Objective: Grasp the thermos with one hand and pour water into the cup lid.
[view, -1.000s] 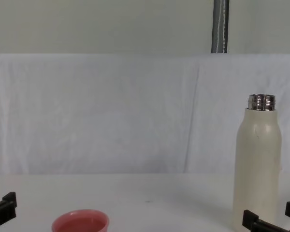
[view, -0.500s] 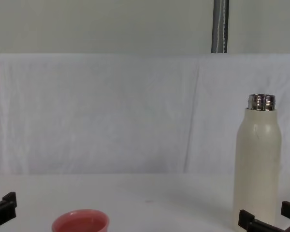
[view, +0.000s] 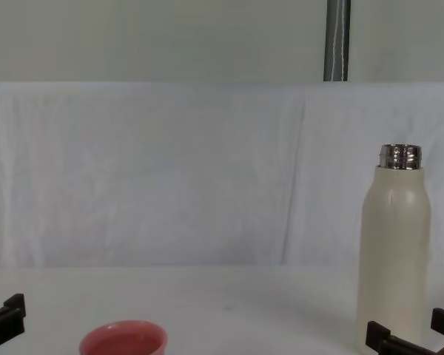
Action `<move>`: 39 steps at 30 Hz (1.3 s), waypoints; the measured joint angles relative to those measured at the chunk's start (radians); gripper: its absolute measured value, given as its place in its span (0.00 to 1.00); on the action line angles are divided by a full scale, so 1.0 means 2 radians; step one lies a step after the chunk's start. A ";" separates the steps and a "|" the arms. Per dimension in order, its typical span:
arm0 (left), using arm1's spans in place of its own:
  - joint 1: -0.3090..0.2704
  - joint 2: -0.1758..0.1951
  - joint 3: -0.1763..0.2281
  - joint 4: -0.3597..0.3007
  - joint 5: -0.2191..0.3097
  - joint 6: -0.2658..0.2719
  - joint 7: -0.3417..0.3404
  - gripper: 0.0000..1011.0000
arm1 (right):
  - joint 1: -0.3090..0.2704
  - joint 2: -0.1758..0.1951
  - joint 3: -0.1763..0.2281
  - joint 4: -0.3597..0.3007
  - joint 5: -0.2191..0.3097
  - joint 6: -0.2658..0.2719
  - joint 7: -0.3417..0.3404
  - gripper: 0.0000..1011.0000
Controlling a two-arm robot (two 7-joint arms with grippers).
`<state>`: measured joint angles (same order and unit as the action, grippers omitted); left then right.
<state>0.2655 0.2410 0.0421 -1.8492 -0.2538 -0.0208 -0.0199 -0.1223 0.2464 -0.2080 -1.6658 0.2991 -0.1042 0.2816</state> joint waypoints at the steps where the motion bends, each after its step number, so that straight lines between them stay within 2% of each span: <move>1: 0.000 0.000 0.000 0.000 0.000 0.000 0.000 0.99 | 0.000 0.000 0.000 0.000 0.000 0.000 0.000 0.99; 39: 0.000 0.000 0.000 0.000 0.000 0.000 0.000 0.99 | 0.000 0.000 0.000 0.000 0.000 0.000 0.000 0.99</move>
<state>0.2655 0.2409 0.0421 -1.8492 -0.2538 -0.0208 -0.0199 -0.1223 0.2456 -0.2077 -1.6659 0.2990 -0.1043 0.2815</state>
